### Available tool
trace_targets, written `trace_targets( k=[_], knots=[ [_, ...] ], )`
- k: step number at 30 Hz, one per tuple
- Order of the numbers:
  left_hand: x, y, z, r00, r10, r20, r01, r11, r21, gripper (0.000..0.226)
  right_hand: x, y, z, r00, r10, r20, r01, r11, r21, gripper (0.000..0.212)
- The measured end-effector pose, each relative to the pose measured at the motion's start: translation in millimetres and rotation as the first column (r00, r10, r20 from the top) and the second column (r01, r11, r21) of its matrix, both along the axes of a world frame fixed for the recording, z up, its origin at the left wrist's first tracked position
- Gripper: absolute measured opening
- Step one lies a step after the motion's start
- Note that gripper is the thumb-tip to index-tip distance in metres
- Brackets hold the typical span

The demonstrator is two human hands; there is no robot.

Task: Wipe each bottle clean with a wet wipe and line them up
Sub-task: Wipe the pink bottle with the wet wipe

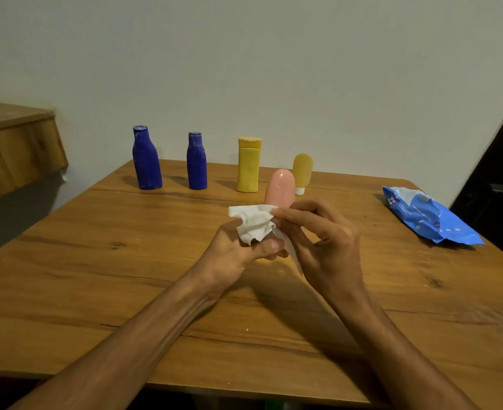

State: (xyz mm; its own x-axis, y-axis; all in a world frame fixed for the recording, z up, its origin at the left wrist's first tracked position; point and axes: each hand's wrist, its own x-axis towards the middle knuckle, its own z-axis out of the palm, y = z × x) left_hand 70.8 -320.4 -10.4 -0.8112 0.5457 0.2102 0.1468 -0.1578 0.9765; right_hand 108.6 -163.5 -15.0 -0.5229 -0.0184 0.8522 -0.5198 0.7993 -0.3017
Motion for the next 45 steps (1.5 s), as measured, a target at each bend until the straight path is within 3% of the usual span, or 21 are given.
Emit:
trace_targets(
  k=[3,7,12,18,22,28,34,38,45],
  knots=[
    [-0.3,0.5,-1.3,1.0,0.013,-0.007,-0.013,1.0,0.007,0.03,1.1,-1.2,1.4,0.999,0.039,0.012,-0.039,0.999,-0.016,0.027],
    [-1.4,-0.6,-3.5,1.0,0.028,-0.006,-0.028,1.0,0.008,0.028,2.4,2.2,3.0,0.996,0.073,0.048,-0.076,0.994,0.073,0.025],
    [-0.1,-1.0,-1.7,0.999,-0.047,-0.028,0.045,0.998,-0.044,0.024,1.8,3.3,5.5,0.999,0.017,-0.037,-0.018,0.999,-0.03,0.025],
    [-1.5,-1.3,-5.4,1.0,-0.015,-0.004,0.015,1.0,-0.004,0.027,1.1,1.7,0.1,0.999,0.039,0.007,-0.04,0.994,0.102,0.03],
    [-1.0,-1.0,-2.3,0.998,-0.053,-0.037,0.051,0.997,-0.049,0.013,-0.2,3.5,3.2,0.998,-0.01,-0.06,0.01,1.0,0.0,0.029],
    [-0.7,-4.0,-3.4,0.999,-0.035,0.008,0.034,0.998,0.054,0.025,0.0,2.6,-0.1,0.998,0.05,0.036,-0.053,0.995,0.082,0.031],
    [-1.5,-1.8,-2.0,0.995,-0.093,0.028,0.09,0.992,0.087,0.042,2.1,6.5,7.6,0.997,0.071,-0.024,-0.073,0.994,-0.086,0.026],
    [-4.2,-3.8,-2.1,0.99,-0.1,0.095,0.08,0.978,0.193,0.034,3.6,4.9,6.8,0.983,0.173,0.054,-0.169,0.983,-0.068,0.03],
    [-2.5,-4.3,-0.9,0.995,-0.08,0.052,0.072,0.988,0.135,0.03,2.9,5.2,7.3,0.985,0.16,0.059,-0.153,0.983,-0.099,0.029]
  ],
)
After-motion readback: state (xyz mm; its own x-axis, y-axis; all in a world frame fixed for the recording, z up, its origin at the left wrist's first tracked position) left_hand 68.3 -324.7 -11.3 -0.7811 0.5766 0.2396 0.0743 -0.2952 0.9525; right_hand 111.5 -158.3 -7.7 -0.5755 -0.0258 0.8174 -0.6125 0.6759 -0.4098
